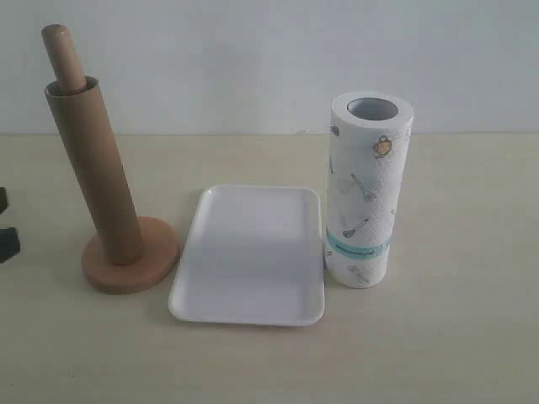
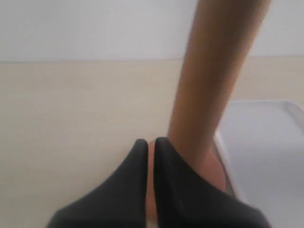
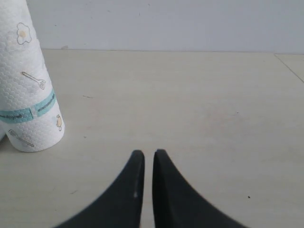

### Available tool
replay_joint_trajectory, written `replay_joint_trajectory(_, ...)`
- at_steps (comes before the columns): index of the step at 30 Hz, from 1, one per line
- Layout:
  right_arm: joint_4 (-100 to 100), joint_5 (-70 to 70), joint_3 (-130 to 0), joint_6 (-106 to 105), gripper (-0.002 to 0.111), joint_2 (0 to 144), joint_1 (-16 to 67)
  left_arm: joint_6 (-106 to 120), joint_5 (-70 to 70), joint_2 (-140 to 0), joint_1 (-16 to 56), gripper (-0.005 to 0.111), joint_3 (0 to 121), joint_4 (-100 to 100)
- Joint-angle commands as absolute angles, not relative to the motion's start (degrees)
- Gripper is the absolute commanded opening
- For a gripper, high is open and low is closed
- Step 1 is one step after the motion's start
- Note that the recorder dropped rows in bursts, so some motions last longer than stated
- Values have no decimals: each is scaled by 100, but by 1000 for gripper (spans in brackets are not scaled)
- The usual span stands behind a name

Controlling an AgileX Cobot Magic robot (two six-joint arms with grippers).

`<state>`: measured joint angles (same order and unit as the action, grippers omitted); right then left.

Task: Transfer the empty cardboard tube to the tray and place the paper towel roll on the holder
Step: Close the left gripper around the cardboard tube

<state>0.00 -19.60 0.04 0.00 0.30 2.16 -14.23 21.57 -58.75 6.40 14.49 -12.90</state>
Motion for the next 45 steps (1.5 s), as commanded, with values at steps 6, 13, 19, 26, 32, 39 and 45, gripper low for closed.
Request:
replay_joint_trajectory(6,-36,-1896,0,0,7,0,182,-2445,4496,-7250,656,4,1434,-3635)
replay_joint_trajectory(13,-36,-1896,0,0,7,0,182,-2445,5000,-7899,656,9,1484,-3458)
replay_joint_trajectory(19,-36,-1896,0,0,7,0,182,-2445,5018,-7924,656,55,1493,-3403)
replay_joint_trajectory(26,-36,-1896,0,0,7,0,182,-2445,5365,-7924,656,73,1493,-3403)
replay_joint_trajectory(32,-36,-1896,0,0,7,0,182,-2140,5236,-7937,656,73,1497,-2937)
replay_joint_trajectory(39,-36,-1896,0,0,7,0,182,-1735,5415,-7937,656,73,1507,-1521)
replay_joint_trajectory(45,-36,-1896,0,0,7,0,182,-1435,5341,-7937,656,73,1685,-2015)
